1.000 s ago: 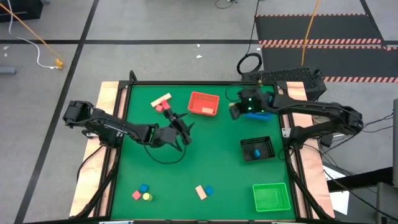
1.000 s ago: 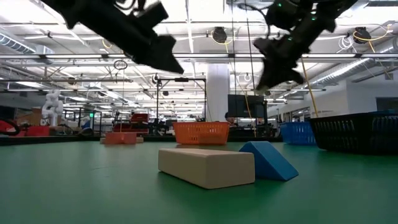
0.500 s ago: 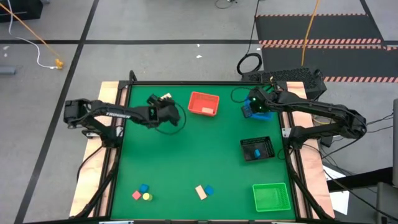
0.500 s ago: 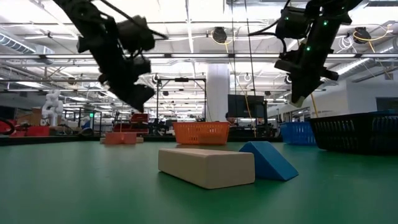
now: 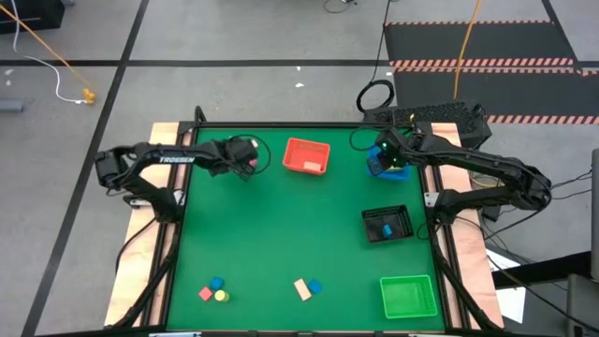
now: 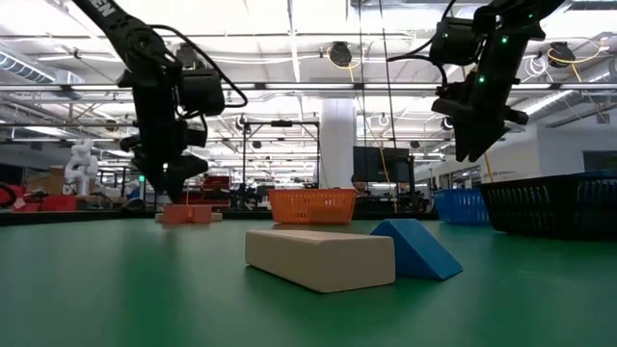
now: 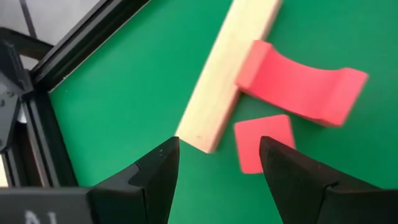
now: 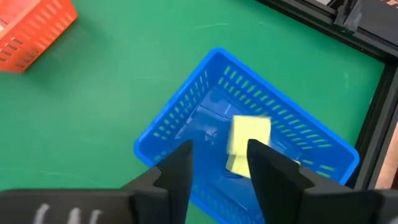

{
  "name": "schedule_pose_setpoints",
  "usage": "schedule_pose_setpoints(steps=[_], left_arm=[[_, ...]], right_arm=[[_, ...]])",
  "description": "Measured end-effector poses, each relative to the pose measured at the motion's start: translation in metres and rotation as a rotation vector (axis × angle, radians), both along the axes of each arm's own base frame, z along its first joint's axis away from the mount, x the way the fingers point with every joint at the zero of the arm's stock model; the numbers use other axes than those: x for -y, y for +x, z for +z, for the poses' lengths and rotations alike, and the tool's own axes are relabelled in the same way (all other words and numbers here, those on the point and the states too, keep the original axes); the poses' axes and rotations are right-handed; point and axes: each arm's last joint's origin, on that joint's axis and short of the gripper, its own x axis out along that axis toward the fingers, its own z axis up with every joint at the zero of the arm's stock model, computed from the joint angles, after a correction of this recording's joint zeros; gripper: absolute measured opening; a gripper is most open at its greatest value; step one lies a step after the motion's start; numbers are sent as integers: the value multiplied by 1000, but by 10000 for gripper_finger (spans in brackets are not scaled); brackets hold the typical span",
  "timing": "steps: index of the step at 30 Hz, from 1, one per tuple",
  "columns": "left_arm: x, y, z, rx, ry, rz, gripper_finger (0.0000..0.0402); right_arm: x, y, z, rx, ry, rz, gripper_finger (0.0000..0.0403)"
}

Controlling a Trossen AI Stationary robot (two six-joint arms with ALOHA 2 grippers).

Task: Sort & place blocks by color
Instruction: Put the top left orange block into the green bin

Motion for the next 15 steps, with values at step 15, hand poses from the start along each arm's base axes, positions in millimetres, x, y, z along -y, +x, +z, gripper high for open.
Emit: schedule_pose_setpoints(steps=[15], left_arm=[[-18, -10, 0, 79, -112, 48, 223]], right_arm=[[0, 0, 0, -10, -4, 22, 210]])
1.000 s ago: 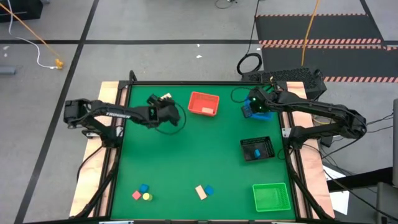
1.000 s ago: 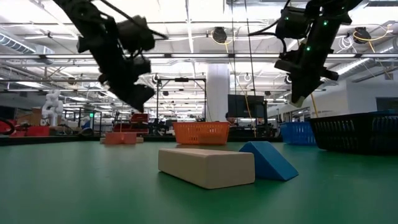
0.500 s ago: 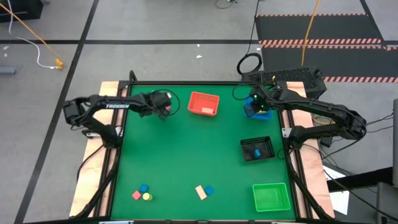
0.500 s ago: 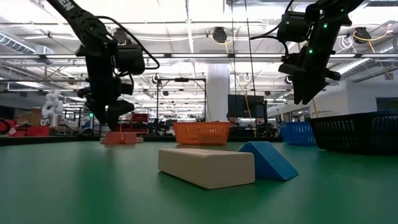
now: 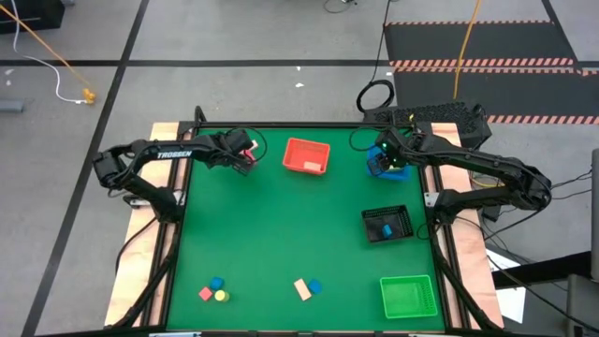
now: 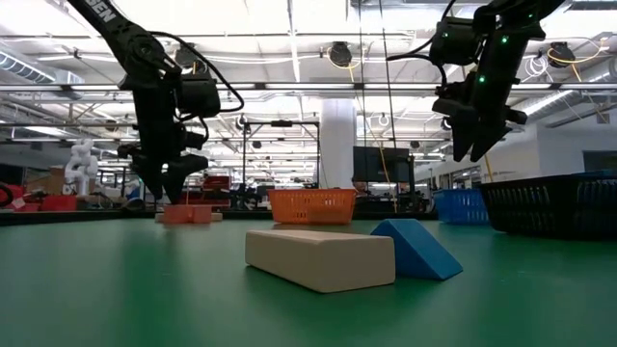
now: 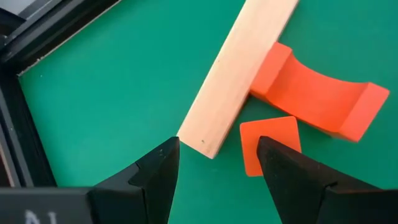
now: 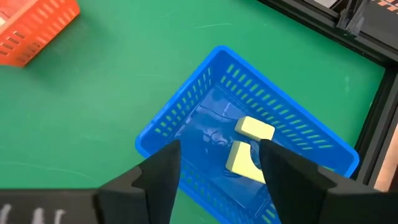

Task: Sort & place blocks by color
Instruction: Put the top left orange block into the green bin

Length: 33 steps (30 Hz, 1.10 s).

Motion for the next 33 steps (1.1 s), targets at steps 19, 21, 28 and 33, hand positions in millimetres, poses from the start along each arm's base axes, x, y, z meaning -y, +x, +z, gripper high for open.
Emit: schedule_pose_setpoints(steps=[19, 21, 28, 33], left_arm=[[30, 14, 12, 144, 19, -47, 223], [32, 13, 8, 150, 19, -46, 223], [34, 9, -6, 197, 35, -5, 223], [37, 1, -21, 225, 42, 13, 223]], right_arm=[[0, 1, 0, -3, -10, 22, 210], [1, 1, 1, 1, -13, 24, 210], [1, 1, 1, 2, -14, 24, 210], [1, 1, 1, 3, -14, 24, 210]])
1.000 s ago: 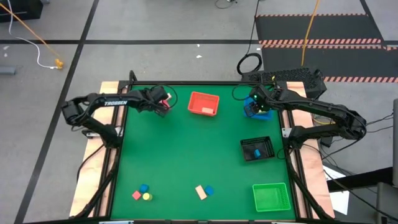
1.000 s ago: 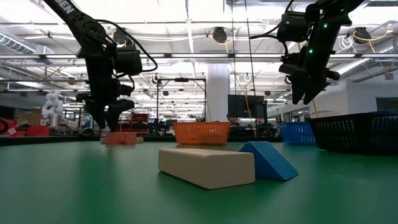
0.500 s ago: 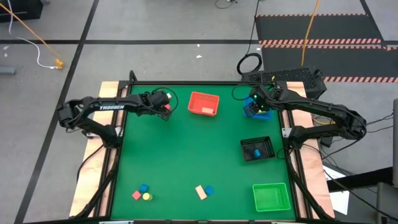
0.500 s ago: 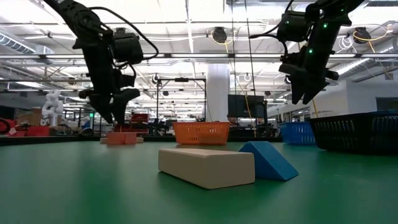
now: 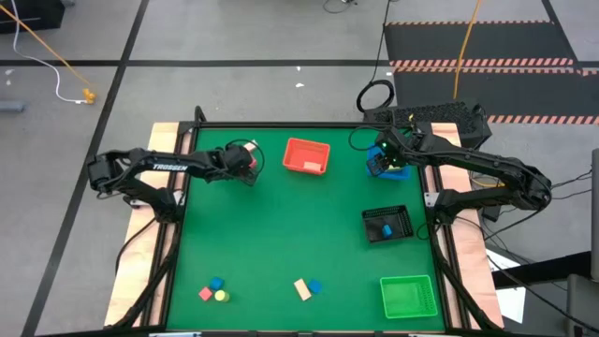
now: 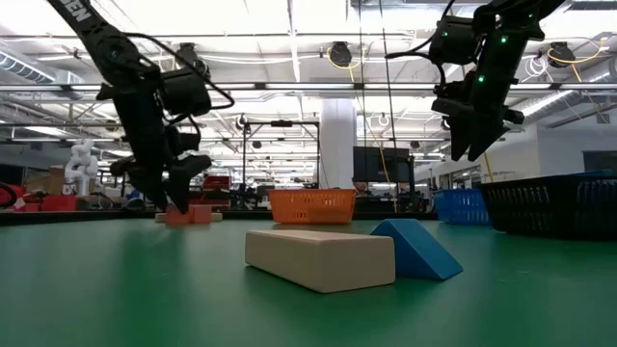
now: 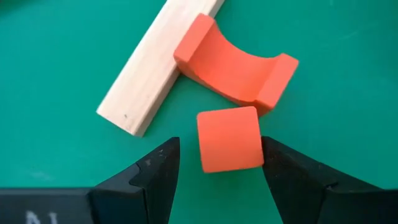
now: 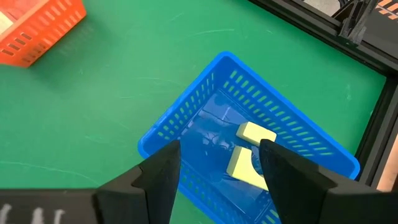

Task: Sort & place blocks by color
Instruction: Put the top left orange block into the green bin

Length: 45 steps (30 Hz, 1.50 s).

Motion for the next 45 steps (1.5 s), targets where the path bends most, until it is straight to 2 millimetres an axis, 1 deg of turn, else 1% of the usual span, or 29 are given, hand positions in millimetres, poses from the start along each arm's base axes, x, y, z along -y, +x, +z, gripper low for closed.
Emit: schedule_pose_setpoints(steps=[2, 4, 6, 9, 13, 16, 20, 24, 26, 31, 36, 40, 42, 45], left_arm=[[1, -2, -4, 5, -2, 9, 220], [2, -4, -6, -4, 4, 1, 207], [2, -5, -7, -9, 9, -4, 181], [2, -5, -8, -13, 12, -8, 128], [5, -4, -8, -24, 24, -46, 128], [8, -2, -5, -17, 28, -79, 128], [16, 1, 4, 35, 49, -123, 128], [32, 8, 20, 152, 67, -225, 128], [43, 14, 30, 225, 96, -310, 128], [74, 31, 54, 415, 233, -550, 128], [102, 46, 74, 608, 372, -708, 128], [122, 52, 80, 692, 429, -790, 128], [131, 53, 80, 690, 465, -803, 128], [140, 55, 76, 651, 500, -805, 128]], right_arm=[[0, 0, 0, 0, 0, 0, 210], [0, 0, 0, 0, 0, 0, 210], [0, 0, 0, 0, 0, 0, 210], [0, 0, 0, 3, -2, 0, 210], [0, 4, 1, 59, 28, 21, 210], [-1, 10, 3, 162, 93, 75, 210], [0, 20, 9, 326, 156, 131, 210], [-2, 34, 18, 526, 196, 196, 210], [-5, 44, 20, 640, 200, 228, 210], [-17, 62, 5, 848, 283, 240, 210], [-37, 79, -19, 992, 407, 235, 210], [-57, 98, -25, 1097, 475, 292, 216], [-64, 106, -29, 1131, 501, 315, 224], [-69, 114, -35, 1166, 542, 311, 239]])
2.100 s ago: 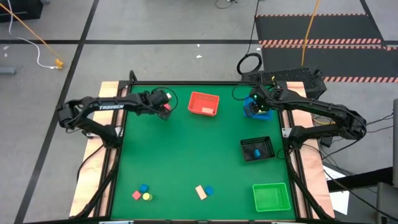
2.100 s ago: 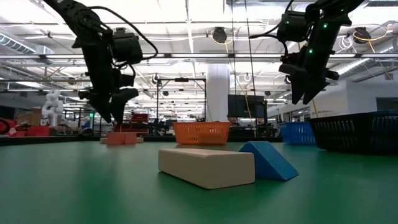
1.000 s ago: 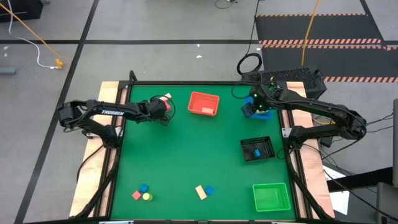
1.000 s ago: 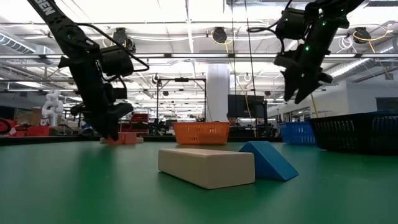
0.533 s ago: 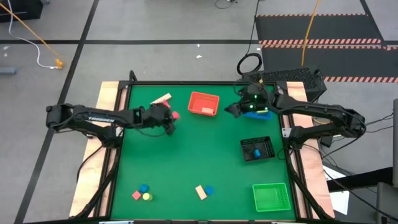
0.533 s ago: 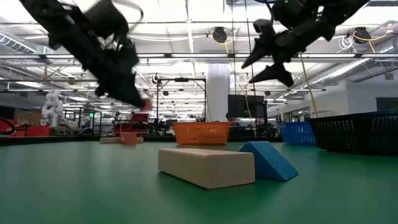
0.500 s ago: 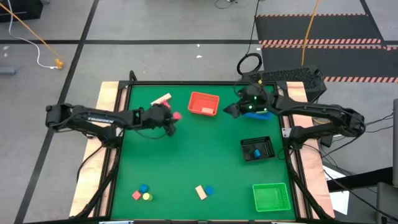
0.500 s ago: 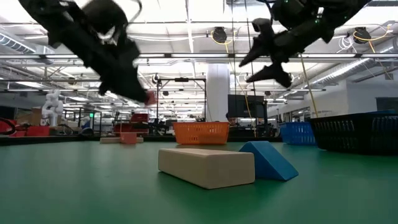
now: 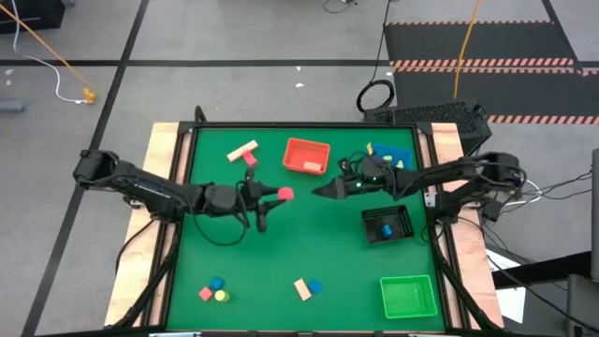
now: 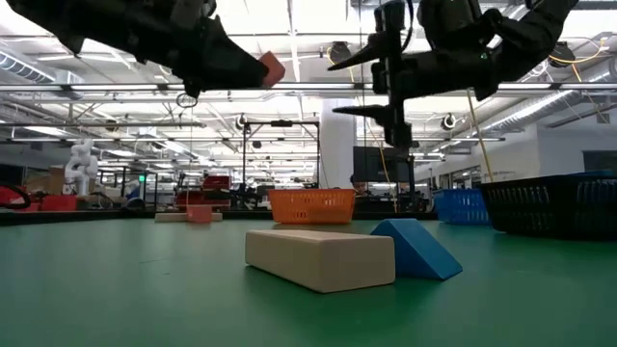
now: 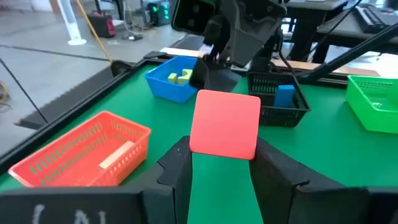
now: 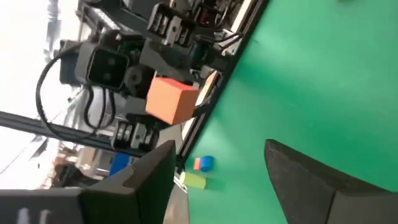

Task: Sort & place blocks by color
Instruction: Put the top left orange block into the green bin

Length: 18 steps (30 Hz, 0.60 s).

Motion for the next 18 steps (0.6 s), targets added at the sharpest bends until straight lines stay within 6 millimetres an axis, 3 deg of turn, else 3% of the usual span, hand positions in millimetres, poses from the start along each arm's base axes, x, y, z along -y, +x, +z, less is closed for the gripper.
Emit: schedule_pose_setpoints(steps=[5, 12, 18], left_arm=[[7, 3, -7, -26, 13, 6, 128], [8, 5, -15, -72, 38, 33, 128], [8, 3, -18, -101, 49, 40, 128]], right_arm=[[-6, 16, -12, -26, 55, 13, 264], [-16, 50, -8, -8, 56, 58, 274], [-13, 68, -9, -21, 45, 19, 274]])
